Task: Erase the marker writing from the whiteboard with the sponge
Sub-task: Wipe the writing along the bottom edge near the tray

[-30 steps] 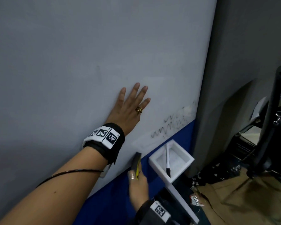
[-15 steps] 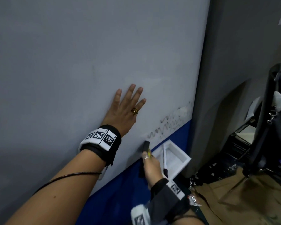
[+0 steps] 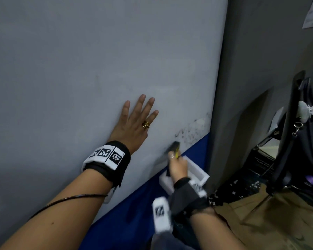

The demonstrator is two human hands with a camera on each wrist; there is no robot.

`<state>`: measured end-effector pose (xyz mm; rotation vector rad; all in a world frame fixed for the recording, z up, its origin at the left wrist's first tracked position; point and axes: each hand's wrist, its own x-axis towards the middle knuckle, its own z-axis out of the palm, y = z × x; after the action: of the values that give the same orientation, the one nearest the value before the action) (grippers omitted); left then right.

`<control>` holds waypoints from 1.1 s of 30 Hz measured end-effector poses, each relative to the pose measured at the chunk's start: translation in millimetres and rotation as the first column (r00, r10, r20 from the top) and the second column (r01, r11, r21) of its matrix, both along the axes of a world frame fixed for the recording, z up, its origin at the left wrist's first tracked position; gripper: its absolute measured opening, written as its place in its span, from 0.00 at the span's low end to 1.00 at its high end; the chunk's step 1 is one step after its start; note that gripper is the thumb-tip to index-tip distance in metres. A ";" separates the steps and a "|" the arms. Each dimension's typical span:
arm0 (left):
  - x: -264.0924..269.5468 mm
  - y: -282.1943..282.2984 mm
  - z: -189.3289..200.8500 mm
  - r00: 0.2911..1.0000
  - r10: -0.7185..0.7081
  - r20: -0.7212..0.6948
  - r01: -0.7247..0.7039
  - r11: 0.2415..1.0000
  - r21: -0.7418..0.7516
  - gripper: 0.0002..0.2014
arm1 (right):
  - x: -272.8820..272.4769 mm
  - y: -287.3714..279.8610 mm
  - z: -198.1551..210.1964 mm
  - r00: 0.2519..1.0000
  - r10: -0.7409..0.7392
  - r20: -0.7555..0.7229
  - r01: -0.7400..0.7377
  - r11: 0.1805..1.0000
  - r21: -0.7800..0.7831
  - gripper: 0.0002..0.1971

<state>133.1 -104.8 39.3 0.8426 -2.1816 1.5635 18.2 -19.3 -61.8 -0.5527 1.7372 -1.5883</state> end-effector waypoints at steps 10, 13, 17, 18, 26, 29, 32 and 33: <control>-1.0 -0.9 -1.8 0.999 0.032 0.018 -0.032 0.999 0.006 0.30 | 5.0 5.4 5.1 0.999 0.023 -0.026 -0.024 0.998 -0.051 0.16; -0.5 -2.4 -2.1 1.000 0.014 0.013 -0.014 1.000 0.004 0.31 | -52.0 -19.6 16.1 0.994 -0.098 -0.053 0.098 0.995 0.005 0.23; -1.0 -1.1 -2.6 1.000 0.005 -0.009 -0.005 1.000 0.009 0.31 | -54.2 -16.3 10.8 0.996 -0.061 -0.059 0.060 0.998 -0.009 0.21; -1.4 -1.8 -3.0 1.000 0.011 -0.011 -0.011 1.000 0.002 0.31 | -40.3 -9.3 6.6 0.996 -0.012 -0.089 0.010 1.000 -0.021 0.16; -1.4 -2.0 -3.8 0.999 0.032 0.000 -0.032 0.999 0.016 0.32 | -36.9 -13.0 16.2 0.987 -0.008 -0.158 0.000 0.999 -0.049 0.18; -4.7 -0.3 -3.8 0.999 0.027 -0.021 -0.027 1.000 0.003 0.32 | -72.7 -29.1 25.6 0.989 -0.097 -0.110 0.093 0.995 -0.048 0.23; -20.6 2.6 -1.8 0.999 0.028 -0.043 -0.028 1.000 -0.004 0.30 | -69.7 -23.7 21.0 0.994 -0.042 -0.102 0.035 0.997 -0.065 0.16; -29.0 1.9 -1.0 0.999 0.037 -0.038 -0.038 0.999 -0.016 0.30 | -59.2 -15.6 16.2 0.992 0.014 -0.124 -0.022 0.997 -0.067 0.10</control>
<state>104.0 -103.0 38.3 0.9054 -2.1358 1.5681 -41.0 -34.9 -45.6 -0.7115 1.7677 -1.6362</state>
